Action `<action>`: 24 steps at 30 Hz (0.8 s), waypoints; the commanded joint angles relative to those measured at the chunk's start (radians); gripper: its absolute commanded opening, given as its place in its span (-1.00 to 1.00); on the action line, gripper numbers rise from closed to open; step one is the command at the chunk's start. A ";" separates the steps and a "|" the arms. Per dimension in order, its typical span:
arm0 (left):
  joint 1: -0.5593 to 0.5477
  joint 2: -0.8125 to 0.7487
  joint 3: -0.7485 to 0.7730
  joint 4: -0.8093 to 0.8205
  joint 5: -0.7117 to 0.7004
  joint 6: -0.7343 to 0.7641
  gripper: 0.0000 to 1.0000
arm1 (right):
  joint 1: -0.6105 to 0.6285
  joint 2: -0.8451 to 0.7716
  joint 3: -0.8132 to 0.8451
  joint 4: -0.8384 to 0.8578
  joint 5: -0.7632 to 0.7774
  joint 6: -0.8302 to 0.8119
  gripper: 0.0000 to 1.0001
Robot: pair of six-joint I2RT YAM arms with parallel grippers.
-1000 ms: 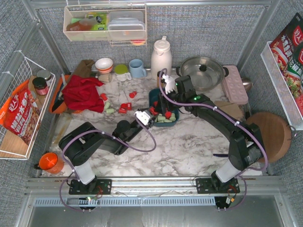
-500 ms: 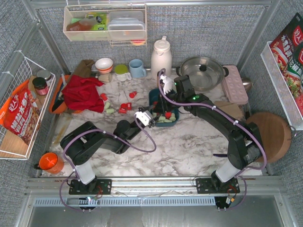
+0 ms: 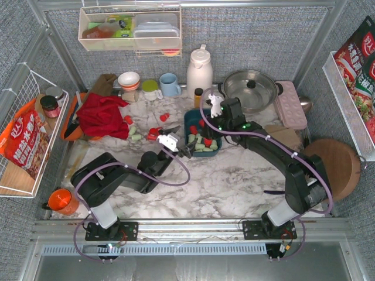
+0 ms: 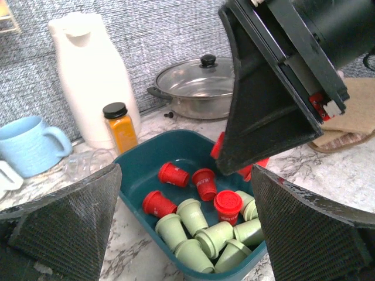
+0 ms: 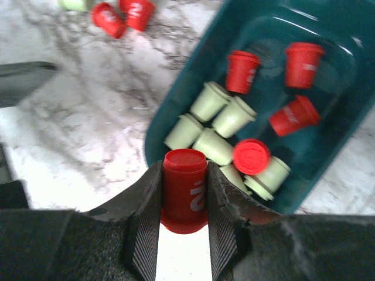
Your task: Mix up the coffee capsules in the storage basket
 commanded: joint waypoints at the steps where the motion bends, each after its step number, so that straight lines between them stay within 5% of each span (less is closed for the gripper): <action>1: 0.001 -0.033 -0.035 0.062 -0.089 -0.075 0.98 | 0.000 0.004 -0.032 0.059 0.207 -0.005 -0.92; 8: 0.001 -0.167 -0.091 -0.006 -0.266 -0.193 0.98 | 0.000 0.087 -0.015 0.065 0.203 -0.001 -0.42; 16: 0.001 -0.386 0.104 -0.782 -0.461 -0.320 0.98 | 0.000 0.149 0.050 0.026 0.238 -0.011 0.29; 18: 0.001 -0.401 0.149 -0.937 -0.500 -0.325 0.98 | -0.005 0.155 0.074 0.021 0.278 -0.017 0.37; 24: 0.001 -0.455 0.166 -1.061 -0.536 -0.302 0.98 | -0.083 0.240 0.188 0.116 0.424 0.054 0.33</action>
